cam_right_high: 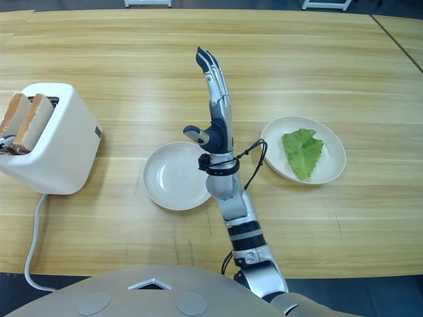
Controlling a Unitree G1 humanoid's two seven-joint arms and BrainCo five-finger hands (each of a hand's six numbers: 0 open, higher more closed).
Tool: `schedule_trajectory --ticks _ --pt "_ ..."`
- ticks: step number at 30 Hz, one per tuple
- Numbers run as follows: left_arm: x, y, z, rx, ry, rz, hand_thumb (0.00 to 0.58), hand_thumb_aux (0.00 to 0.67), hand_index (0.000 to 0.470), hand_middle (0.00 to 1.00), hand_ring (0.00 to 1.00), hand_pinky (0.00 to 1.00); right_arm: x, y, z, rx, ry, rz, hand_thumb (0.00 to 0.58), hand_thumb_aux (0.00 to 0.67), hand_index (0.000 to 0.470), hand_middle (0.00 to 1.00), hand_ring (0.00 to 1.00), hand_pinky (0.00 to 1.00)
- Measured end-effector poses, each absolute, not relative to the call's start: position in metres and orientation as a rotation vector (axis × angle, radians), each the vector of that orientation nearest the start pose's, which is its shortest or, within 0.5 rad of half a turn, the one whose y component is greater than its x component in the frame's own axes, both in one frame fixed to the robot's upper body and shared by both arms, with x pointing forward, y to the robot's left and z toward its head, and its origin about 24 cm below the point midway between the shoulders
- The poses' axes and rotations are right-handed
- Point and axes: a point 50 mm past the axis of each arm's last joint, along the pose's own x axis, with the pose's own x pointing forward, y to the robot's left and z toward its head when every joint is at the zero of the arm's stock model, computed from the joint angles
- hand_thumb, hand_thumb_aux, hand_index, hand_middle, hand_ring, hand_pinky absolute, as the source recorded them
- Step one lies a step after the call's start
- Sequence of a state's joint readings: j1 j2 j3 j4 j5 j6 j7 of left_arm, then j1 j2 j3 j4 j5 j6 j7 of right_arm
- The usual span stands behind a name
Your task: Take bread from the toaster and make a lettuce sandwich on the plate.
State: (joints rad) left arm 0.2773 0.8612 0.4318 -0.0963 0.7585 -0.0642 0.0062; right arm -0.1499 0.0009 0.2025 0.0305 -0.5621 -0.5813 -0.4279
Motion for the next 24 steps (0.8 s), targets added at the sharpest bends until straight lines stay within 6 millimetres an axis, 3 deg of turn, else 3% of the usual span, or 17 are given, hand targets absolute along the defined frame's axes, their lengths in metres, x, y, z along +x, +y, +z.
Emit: schedule_trajectory --ticks 1,2,3,4,5,15,17,20,24 --pt "0.199 0.351 0.151 1.674 0.075 0.254 0.385 0.281 0.197 0.0 0.0 0.0 0.248 -0.083 0.122 -0.334 -0.827 -0.029 0.0 0.0 0.0 0.0 0.0 0.0" --pt "0.2 0.349 0.149 1.67 0.077 0.243 0.456 0.36 0.253 0.0 0.0 0.0 0.248 -0.083 0.122 -0.334 -0.827 -0.028 0.0 0.0 0.0 0.0 0.0 0.0" --pt "0.201 0.347 0.147 1.662 0.077 0.231 0.489 0.405 0.284 0.0 0.0 0.0 0.248 -0.083 0.122 -0.334 -0.827 -0.028 0.0 0.0 0.0 0.0 0.0 0.0" --pt "0.203 0.344 0.147 1.653 0.062 0.222 0.559 0.541 0.38 0.0 0.0 0.0 0.248 -0.083 0.122 -0.334 -0.827 -0.027 0.0 0.0 0.0 0.0 0.0 0.0" --pt "0.204 0.343 0.146 1.64 0.056 0.216 0.58 0.67 0.47 0.0 0.0 0.0 0.248 -0.082 0.122 -0.334 -0.827 -0.025 0.0 0.0 0.0 0.0 0.0 0.0" --pt "0.207 0.324 0.145 1.471 -0.086 0.172 0.58 0.67 0.47 0.0 0.0 0.0 0.249 -0.08 0.118 -0.347 -0.817 -0.021 0.0 0.0 0.0 0.0 0.0 0.0" --pt "0.206 0.321 0.153 1.448 -0.159 0.231 0.58 0.67 0.47 0.0 0.0 0.0 0.249 -0.08 0.117 -0.348 -0.815 -0.023 0.0 0.0 0.0 0.0 0.0 0.0" --pt "0.204 0.319 0.18 1.396 -0.334 0.383 0.58 0.67 0.47 0.0 0.0 0.0 0.249 -0.08 0.115 -0.352 -0.815 -0.024 0.0 0.0 0.0 0.0 0.0 0.0" --pt "0.2 0.315 0.193 1.316 -0.451 0.453 0.58 0.67 0.47 0.0 0.0 0.0 0.249 -0.08 0.116 -0.349 -0.819 -0.032 0.0 0.0 0.0 0.0 0.0 0.0"
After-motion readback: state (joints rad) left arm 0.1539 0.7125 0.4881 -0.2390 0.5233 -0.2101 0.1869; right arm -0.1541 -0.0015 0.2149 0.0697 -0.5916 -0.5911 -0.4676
